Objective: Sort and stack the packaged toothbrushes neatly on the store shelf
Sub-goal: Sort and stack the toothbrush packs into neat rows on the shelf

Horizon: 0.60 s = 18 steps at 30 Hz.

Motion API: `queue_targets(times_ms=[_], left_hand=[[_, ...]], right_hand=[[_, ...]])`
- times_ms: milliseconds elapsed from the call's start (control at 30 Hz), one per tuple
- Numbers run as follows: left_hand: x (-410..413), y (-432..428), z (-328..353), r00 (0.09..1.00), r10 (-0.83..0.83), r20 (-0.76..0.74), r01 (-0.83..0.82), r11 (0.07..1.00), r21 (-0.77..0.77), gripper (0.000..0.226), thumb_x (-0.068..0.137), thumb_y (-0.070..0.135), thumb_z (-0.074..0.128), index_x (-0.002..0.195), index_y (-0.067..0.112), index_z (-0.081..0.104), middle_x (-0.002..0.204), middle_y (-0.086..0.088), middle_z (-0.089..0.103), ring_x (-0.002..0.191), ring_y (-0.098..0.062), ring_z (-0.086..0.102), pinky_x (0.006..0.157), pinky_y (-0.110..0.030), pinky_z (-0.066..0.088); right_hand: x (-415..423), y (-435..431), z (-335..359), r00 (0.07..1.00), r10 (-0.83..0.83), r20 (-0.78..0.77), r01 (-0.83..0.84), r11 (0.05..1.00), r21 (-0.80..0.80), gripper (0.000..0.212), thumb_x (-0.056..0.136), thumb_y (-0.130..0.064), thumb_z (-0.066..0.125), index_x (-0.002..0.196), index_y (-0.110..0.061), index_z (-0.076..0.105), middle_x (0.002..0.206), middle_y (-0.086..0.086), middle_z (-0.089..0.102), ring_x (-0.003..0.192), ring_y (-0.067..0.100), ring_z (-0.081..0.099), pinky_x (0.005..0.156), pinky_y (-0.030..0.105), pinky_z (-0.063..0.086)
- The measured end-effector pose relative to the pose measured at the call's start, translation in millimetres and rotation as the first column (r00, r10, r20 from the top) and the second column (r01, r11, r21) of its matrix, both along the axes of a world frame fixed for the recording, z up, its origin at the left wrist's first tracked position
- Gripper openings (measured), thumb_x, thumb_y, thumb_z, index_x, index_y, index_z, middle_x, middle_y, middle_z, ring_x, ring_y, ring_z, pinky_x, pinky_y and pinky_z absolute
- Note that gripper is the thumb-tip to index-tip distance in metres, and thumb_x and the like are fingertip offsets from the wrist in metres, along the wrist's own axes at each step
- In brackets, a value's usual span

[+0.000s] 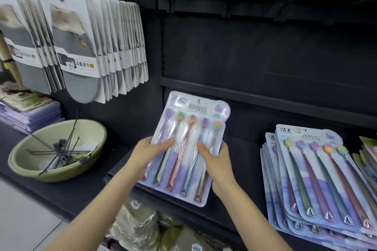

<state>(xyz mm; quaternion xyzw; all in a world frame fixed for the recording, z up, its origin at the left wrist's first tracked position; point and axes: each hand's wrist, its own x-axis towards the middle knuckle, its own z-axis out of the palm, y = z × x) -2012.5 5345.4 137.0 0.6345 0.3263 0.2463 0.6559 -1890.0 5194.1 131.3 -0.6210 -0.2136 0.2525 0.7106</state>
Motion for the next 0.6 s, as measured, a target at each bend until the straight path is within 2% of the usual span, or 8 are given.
queue_targets(times_ms=[67,133,300,500,600], left_hand=[[-1.5,16.8,0.9,0.992,-0.016,-0.128,0.001,0.994,-0.114,0.056,0.06,0.038,0.084,0.101,0.002,0.069,0.092,-0.013,0.074,0.085,-0.029,0.072,0.084,-0.044,0.056],[0.2,27.7,-6.4,0.978,-0.024,-0.206,-0.011,0.986,-0.166,0.054,0.067,0.033,0.084,0.103,-0.004,0.067,0.092,-0.017,0.073,0.086,-0.033,0.071,0.084,-0.046,0.056],[21.3,55.0,-15.0,0.941,0.015,-0.339,-0.045,0.996,-0.082,0.051,0.07,0.036,0.084,0.097,-0.004,0.068,0.09,-0.017,0.073,0.085,-0.031,0.07,0.085,-0.045,0.056],[47.3,85.8,-15.7,0.894,-0.022,-0.447,0.013,1.0,-0.023,0.054,0.069,0.045,0.081,0.097,0.001,0.067,0.091,-0.013,0.072,0.081,-0.027,0.069,0.077,-0.037,0.056],[53.1,97.9,-16.2,0.851,-0.024,-0.525,0.039,0.999,0.018,0.064,0.064,0.053,0.082,0.098,0.002,0.064,0.094,-0.012,0.07,0.087,-0.029,0.067,0.088,-0.043,0.053]], right_hand=[[2.5,12.3,1.7,0.988,0.11,-0.106,-0.121,0.988,-0.094,0.038,0.089,-0.019,0.067,0.126,-0.012,0.058,0.113,0.004,0.069,0.101,0.016,0.067,0.082,0.028,0.056],[5.2,23.7,-4.7,0.98,0.132,-0.149,-0.158,0.971,-0.179,0.031,0.09,-0.014,0.066,0.121,-0.011,0.061,0.108,0.004,0.07,0.097,0.016,0.068,0.071,0.021,0.055],[14.1,53.6,-21.9,0.994,0.004,-0.105,-0.031,0.964,-0.264,0.034,0.087,-0.013,0.069,0.119,-0.013,0.058,0.11,0.004,0.069,0.1,0.019,0.065,0.09,0.037,0.053],[29.0,81.6,-26.5,0.997,-0.061,0.047,0.075,0.904,-0.422,0.033,0.084,-0.026,0.072,0.11,-0.008,0.061,0.105,0.007,0.069,0.096,0.024,0.066,0.089,0.043,0.053],[33.0,87.2,-29.4,0.989,-0.041,0.139,0.107,0.85,-0.516,0.037,0.083,-0.039,0.069,0.106,-0.011,0.061,0.101,0.004,0.069,0.094,0.024,0.066,0.086,0.043,0.054]])
